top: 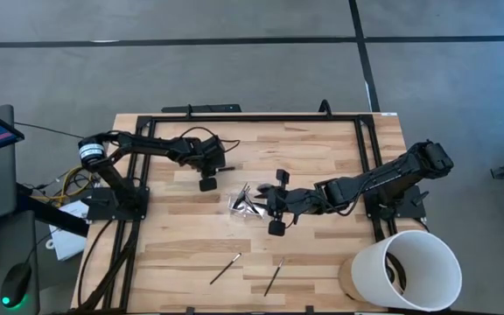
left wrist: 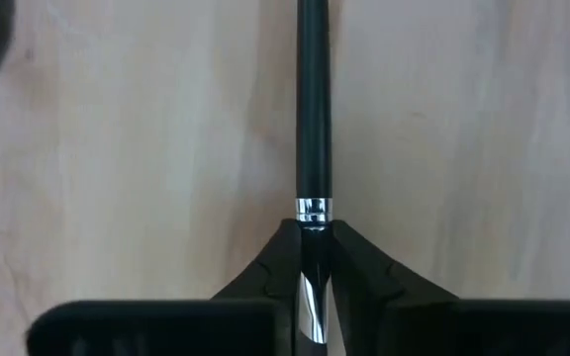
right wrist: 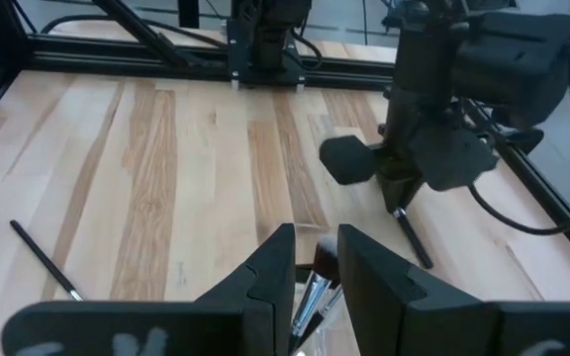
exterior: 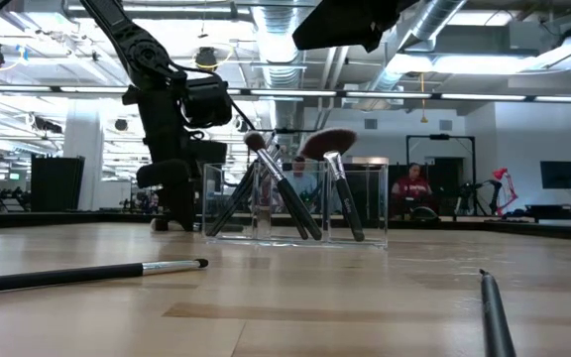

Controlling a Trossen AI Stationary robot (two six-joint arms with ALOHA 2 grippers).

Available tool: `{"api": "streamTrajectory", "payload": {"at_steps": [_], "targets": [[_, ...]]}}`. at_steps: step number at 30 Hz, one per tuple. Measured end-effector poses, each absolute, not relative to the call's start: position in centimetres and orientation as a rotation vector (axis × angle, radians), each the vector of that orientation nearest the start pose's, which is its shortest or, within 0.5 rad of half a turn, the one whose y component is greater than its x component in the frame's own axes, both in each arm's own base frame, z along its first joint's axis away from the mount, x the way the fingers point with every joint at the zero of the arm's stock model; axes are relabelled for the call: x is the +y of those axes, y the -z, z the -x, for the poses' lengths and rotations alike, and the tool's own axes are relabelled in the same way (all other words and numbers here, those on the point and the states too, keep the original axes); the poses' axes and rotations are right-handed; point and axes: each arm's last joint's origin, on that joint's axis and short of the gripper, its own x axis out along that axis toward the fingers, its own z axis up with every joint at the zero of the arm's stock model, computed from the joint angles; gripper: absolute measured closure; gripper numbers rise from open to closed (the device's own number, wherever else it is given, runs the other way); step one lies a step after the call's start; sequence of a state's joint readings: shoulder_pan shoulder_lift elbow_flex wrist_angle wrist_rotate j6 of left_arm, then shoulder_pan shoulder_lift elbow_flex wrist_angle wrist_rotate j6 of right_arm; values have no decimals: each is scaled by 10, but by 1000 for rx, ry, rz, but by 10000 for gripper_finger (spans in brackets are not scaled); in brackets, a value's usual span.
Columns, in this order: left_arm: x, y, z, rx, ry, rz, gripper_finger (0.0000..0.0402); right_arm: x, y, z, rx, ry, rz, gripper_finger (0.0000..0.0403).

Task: Put items in baskets/containers
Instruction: Put the powder brush into the middle section of the transparent organizer

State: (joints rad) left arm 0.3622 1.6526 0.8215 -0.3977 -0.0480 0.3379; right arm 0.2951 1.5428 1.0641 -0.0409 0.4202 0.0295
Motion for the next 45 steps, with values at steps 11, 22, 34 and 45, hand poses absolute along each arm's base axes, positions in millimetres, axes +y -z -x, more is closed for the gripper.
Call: {"api": "streamTrajectory", "payload": {"at_steps": [11,22,34,45], "targets": [[78,-168,-248,1309,-154,-224,369,87,-261,-328,489,136,129,331],[14,-219,-224,1160,-125,-291,369,83,-268,-333,408,140,141,331],[2,-231,-217,1080,-123,37,365,106,-246,-414,524,183,542,329],[-2,-249,-204,995,-42,201,366,134,-226,-483,647,273,872,251]]}}
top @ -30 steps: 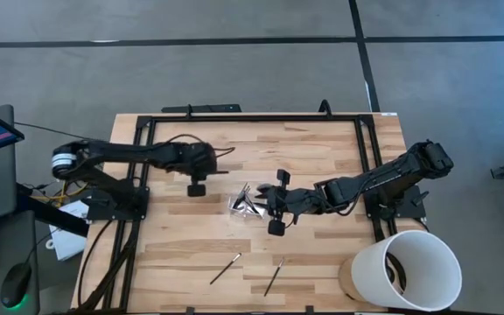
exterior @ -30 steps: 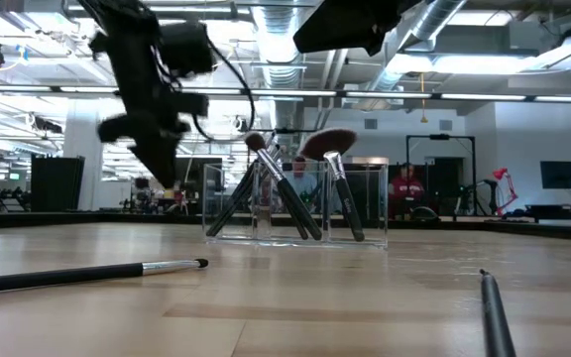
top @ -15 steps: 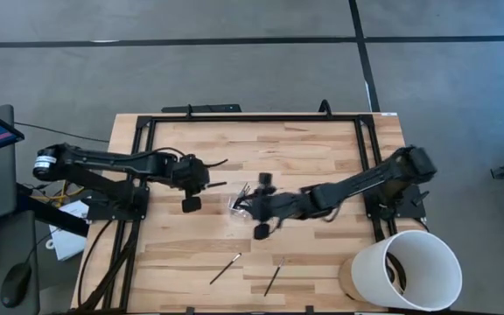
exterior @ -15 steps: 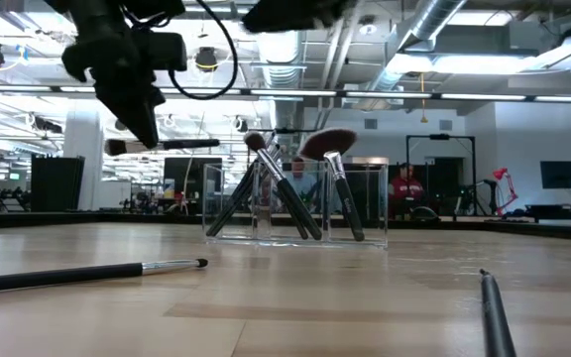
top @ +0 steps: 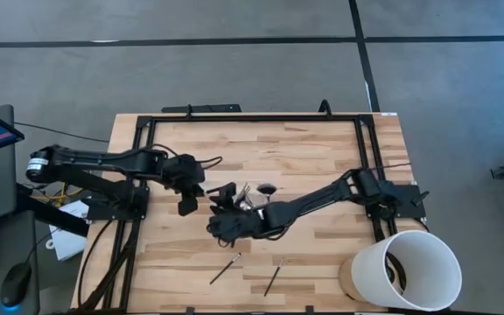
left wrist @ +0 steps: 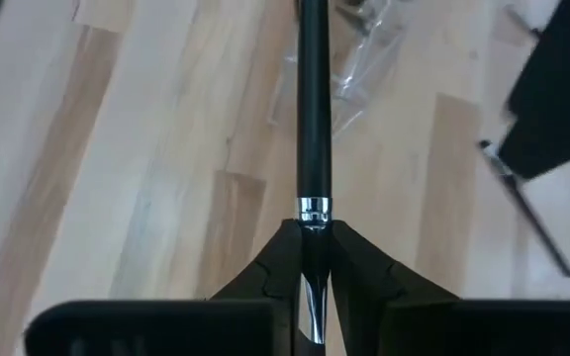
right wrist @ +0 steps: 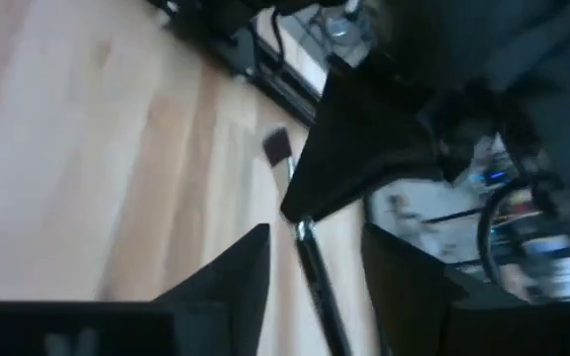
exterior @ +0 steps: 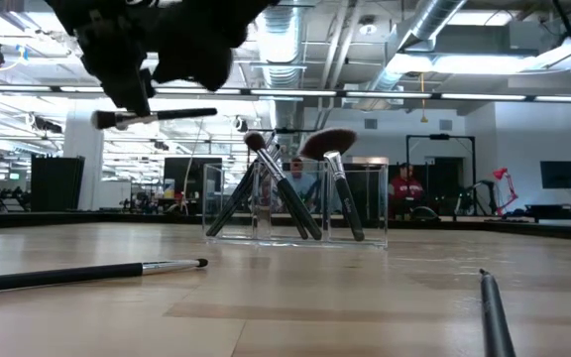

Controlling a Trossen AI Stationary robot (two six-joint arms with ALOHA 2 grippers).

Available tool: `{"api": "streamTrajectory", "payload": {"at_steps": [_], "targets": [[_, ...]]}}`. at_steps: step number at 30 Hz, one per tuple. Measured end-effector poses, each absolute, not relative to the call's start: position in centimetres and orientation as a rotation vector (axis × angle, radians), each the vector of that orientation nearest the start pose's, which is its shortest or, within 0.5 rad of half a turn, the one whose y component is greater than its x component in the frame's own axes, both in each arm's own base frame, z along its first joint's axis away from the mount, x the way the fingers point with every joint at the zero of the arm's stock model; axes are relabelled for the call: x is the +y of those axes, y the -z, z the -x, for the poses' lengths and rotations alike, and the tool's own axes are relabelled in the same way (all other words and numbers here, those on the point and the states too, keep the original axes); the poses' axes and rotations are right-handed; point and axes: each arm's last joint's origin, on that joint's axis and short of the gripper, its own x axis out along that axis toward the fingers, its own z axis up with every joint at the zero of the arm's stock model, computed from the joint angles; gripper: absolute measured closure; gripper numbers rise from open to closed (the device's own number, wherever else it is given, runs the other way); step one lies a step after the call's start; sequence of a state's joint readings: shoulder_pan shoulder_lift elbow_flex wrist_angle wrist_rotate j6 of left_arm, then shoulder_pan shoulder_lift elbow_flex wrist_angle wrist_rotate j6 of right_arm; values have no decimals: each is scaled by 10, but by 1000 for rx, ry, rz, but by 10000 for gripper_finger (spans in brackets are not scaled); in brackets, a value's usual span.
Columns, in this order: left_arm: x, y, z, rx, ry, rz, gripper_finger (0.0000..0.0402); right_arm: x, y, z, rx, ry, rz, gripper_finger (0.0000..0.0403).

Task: Put items in baskets/containers
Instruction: Put the powder brush into the middle section of the transparent organizer

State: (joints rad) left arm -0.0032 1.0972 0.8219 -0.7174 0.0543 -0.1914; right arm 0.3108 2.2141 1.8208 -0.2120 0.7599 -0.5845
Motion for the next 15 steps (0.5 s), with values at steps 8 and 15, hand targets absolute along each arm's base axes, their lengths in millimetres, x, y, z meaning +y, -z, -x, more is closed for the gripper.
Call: {"api": "streamTrajectory", "payload": {"at_steps": [8,15], "targets": [[-5,-254,-202,960,17,268,364,144,-208,-499,723,342,1135,212],[-6,-256,-204,939,54,293,363,144,-205,-500,740,365,1169,234]]}}
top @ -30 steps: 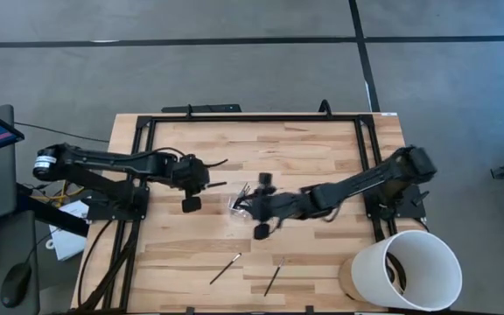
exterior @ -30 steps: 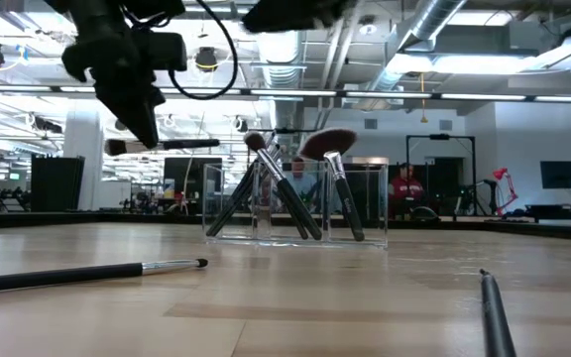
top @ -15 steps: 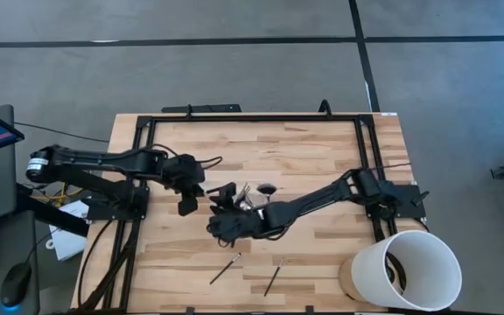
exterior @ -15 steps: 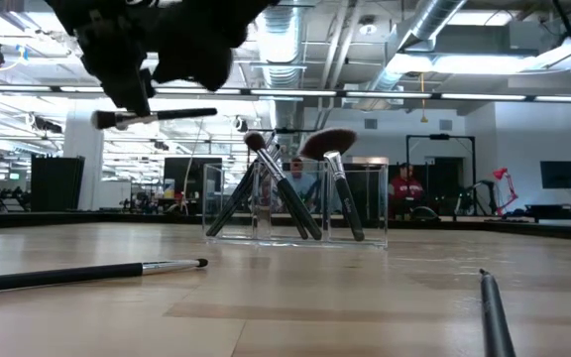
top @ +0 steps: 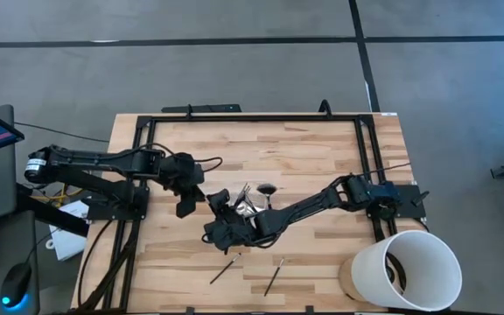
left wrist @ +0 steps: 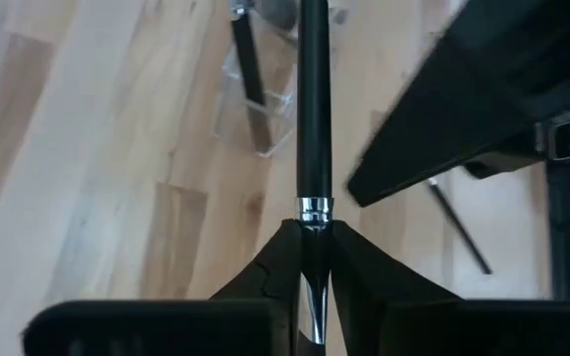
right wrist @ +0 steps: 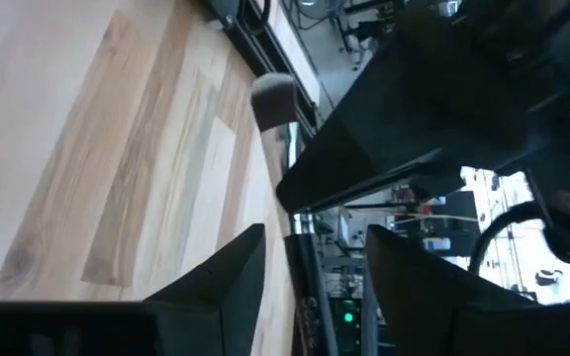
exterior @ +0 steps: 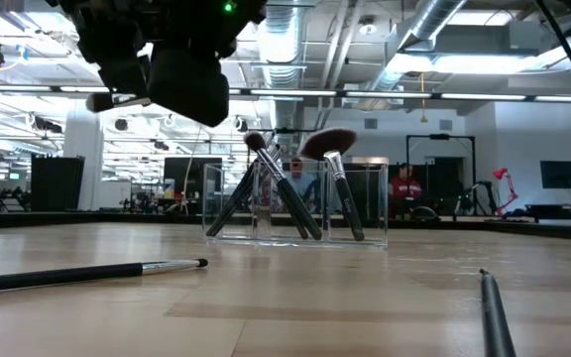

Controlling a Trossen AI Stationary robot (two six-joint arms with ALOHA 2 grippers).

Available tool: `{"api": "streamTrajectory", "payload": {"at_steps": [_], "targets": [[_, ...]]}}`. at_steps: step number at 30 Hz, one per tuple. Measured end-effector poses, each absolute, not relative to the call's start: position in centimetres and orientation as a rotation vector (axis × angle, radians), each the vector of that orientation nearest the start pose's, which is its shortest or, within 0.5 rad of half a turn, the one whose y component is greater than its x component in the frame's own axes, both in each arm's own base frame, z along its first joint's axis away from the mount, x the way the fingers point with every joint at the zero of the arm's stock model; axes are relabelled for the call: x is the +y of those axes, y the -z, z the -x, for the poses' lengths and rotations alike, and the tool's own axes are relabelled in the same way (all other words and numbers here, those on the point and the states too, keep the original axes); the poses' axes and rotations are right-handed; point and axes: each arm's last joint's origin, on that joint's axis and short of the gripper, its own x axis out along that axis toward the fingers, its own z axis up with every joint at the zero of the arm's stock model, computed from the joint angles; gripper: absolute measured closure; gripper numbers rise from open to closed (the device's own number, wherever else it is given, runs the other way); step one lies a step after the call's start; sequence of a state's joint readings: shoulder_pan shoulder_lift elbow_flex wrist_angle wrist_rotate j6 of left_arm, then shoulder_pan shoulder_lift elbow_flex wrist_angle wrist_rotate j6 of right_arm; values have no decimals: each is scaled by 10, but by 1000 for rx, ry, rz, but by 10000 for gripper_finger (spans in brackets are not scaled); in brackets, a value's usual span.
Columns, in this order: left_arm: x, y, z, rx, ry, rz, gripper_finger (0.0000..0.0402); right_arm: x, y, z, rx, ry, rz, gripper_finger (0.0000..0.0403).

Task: Put items in baskets/containers
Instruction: Put the powder brush into the middle section of the transparent organizer

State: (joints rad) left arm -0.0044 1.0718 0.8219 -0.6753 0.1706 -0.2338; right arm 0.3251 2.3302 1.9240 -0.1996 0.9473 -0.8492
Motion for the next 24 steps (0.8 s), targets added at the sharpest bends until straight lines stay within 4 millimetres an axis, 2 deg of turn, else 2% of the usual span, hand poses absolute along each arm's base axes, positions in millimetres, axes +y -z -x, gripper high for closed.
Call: {"api": "streamTrajectory", "payload": {"at_steps": [11,24], "targets": [[-7,-258,-206,917,105,327,361,136,-204,-502,760,364,1190,283],[-8,-259,-207,905,109,327,362,138,-204,-501,764,348,1202,333]]}}
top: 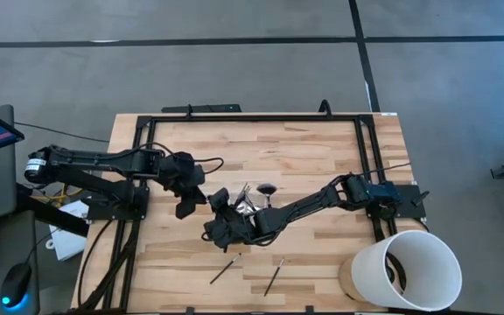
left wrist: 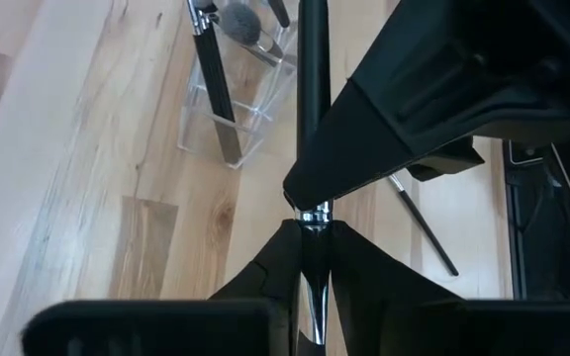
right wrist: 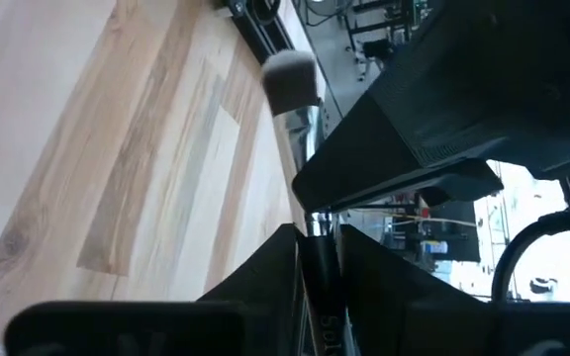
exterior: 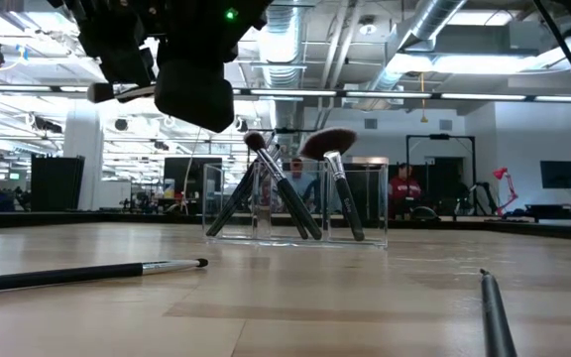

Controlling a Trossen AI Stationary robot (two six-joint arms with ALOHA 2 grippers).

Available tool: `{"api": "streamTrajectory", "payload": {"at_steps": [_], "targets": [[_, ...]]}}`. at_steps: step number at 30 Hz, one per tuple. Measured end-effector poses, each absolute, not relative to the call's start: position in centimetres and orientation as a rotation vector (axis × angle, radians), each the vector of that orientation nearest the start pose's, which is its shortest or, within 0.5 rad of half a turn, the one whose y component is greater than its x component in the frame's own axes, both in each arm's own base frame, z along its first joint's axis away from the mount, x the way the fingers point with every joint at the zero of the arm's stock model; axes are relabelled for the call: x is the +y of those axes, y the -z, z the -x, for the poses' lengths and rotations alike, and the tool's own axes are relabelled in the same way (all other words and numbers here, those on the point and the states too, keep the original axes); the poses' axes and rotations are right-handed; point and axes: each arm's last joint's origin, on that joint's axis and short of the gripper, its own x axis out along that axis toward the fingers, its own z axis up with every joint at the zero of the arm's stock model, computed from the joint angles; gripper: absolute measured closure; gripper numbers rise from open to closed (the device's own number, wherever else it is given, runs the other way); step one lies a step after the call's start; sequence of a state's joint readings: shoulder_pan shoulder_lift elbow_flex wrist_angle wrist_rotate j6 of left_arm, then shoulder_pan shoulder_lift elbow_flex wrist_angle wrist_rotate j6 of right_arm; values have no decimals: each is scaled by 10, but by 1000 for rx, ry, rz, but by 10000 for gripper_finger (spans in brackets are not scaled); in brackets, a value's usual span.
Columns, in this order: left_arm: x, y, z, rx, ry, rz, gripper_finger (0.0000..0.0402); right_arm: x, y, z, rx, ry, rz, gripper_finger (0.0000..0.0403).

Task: Put items in baskets/containers
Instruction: Put the powder brush into the middle section of the transparent organizer

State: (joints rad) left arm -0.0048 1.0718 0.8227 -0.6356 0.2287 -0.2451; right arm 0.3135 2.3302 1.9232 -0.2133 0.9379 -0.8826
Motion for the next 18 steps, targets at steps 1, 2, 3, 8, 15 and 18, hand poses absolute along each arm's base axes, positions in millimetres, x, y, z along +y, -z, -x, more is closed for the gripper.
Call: {"api": "streamTrajectory", "payload": {"at_steps": [1,2,3,8,15,18], "targets": [[-8,-259,-207,904,110,327,362,138,-204,-501,766,345,1205,338],[-8,-259,-207,904,109,327,361,138,-203,-501,767,341,1206,345],[-8,-259,-207,904,109,327,359,138,-203,-501,767,335,1205,351],[-8,-259,-206,910,112,334,355,141,-203,-501,748,309,1188,370],[-8,-259,-208,893,117,326,335,141,-202,-501,739,338,1118,370],[-7,-264,-205,856,124,296,318,140,-201,-499,748,360,1094,370]]}}
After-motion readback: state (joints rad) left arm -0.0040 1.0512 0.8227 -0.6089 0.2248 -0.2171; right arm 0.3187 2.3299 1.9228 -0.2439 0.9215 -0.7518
